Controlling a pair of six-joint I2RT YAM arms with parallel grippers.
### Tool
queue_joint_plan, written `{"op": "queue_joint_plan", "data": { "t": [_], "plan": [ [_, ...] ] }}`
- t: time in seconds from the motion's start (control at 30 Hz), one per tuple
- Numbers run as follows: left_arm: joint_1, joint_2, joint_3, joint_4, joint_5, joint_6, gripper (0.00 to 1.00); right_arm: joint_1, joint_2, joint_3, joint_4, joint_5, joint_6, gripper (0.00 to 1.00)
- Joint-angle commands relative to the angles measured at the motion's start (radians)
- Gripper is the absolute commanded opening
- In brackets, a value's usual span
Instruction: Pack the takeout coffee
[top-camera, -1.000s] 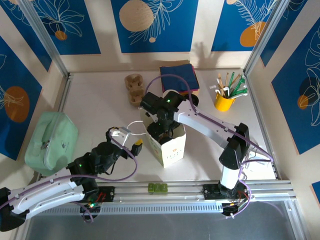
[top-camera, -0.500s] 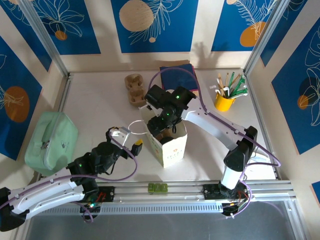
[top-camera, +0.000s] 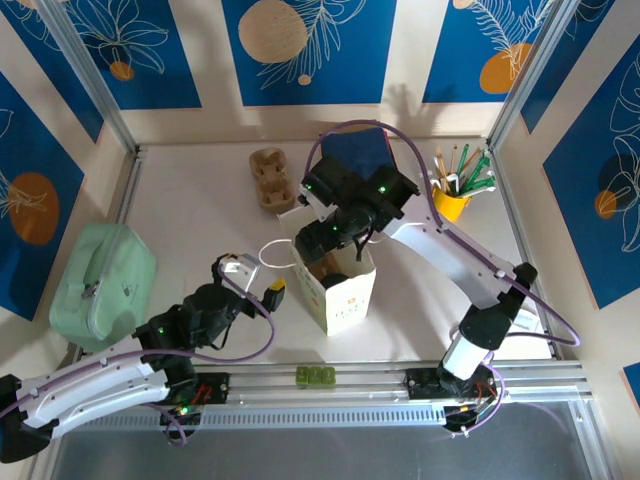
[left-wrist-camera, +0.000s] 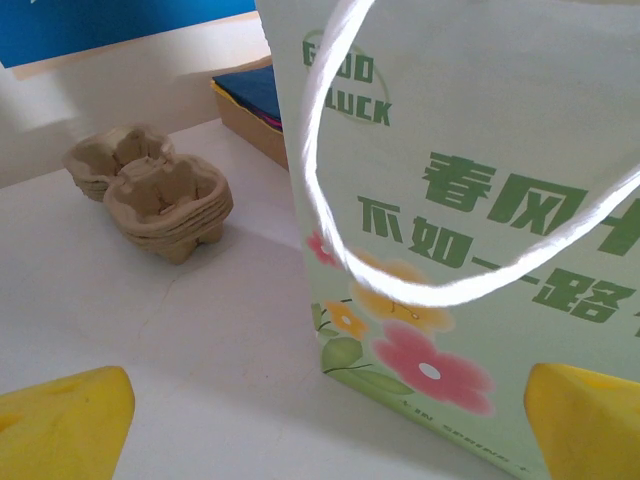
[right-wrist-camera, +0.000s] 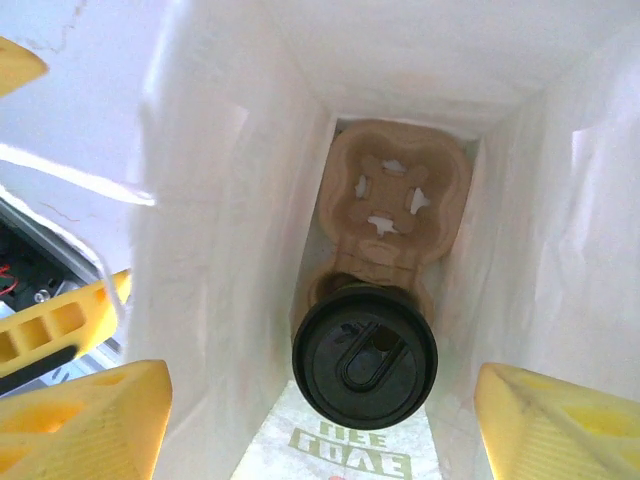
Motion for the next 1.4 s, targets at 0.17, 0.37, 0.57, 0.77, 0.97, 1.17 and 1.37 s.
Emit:
{"op": "queue_joint_plan", "data": {
  "t": [0.17,0.37,0.57,0.77,0.97,1.17,1.37],
  "plan": [
    [-0.005,0.022,0.022,0.000,-0.015,0.015,1.00,-0.013,-0.057,0.054,-0.018,-0.003,-0.031,0.82],
    [-0.005,0.041,0.041,0.005,-0.009,0.022,1.00,-0.031,-0.095,0.067,-0.014,0.015,-0.034,0.84],
    [-0.003,0.052,0.061,-0.002,-0.011,0.027,1.00,-0.065,-0.145,0.058,0.011,0.020,-0.043,0.90],
    [-0.005,0.078,0.116,-0.059,-0.064,0.014,1.00,-0.110,-0.201,0.019,0.059,0.020,-0.054,0.91],
    [-0.003,0.087,0.184,-0.130,-0.096,0.000,1.00,-0.210,-0.230,0.008,0.061,0.013,-0.037,0.92],
    [0.000,0.079,0.242,-0.184,-0.107,-0.004,0.99,-0.325,-0.257,-0.008,0.061,0.022,-0.002,0.91],
    [0.006,0.066,0.282,-0.240,-0.097,0.023,0.99,-0.444,-0.297,-0.047,0.062,0.043,0.027,0.91]
  ]
}}
